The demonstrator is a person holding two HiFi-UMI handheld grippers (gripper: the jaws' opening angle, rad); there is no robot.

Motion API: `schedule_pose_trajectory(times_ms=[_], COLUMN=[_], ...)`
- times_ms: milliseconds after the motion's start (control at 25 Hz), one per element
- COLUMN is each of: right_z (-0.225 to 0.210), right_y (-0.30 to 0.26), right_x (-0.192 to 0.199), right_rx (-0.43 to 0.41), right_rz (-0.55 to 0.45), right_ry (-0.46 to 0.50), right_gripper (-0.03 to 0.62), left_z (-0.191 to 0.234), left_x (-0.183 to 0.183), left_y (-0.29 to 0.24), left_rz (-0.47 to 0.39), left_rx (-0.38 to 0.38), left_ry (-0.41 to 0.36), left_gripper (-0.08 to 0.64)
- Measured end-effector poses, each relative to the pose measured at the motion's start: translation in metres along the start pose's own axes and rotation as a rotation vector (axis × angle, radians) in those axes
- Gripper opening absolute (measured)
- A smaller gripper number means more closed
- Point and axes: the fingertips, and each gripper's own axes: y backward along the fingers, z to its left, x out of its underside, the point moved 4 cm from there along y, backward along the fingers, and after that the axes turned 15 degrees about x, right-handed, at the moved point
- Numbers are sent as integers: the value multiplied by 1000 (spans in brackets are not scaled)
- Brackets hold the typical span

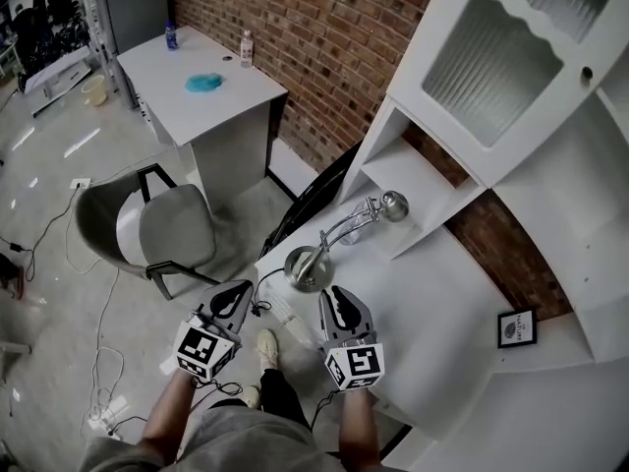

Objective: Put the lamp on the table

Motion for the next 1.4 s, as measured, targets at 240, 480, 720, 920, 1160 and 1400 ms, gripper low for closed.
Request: schedule_pose_trajectory(times_ms=[240, 480, 720, 920, 1160, 1400], right_z=[5, 8, 13, 13, 20, 19], right_y=[29, 61, 89, 103, 109, 111], right_x=[-12, -15, -16, -19, -16, -18], right_rx=[37, 82, 107, 125, 132, 146], right_rz=[-35, -52, -63, -72, -75, -84], right_ry=[-3, -2, -13, -32, -30, -26], right_gripper=[60, 37, 29, 23, 23, 21], left_z=[-14, -31, -44, -53, -57, -55], left_x=[-9, -9, -10, -9, -12, -12], left_y=[19, 39, 52, 58, 62, 64], left_rz=[-20, -26, -30, -30, -46, -45], left_rx=[6, 8, 14, 20, 26, 23], left_ry=[-12, -21, -30, -27, -31, -34], left_gripper=[2, 2, 2, 2, 2, 2])
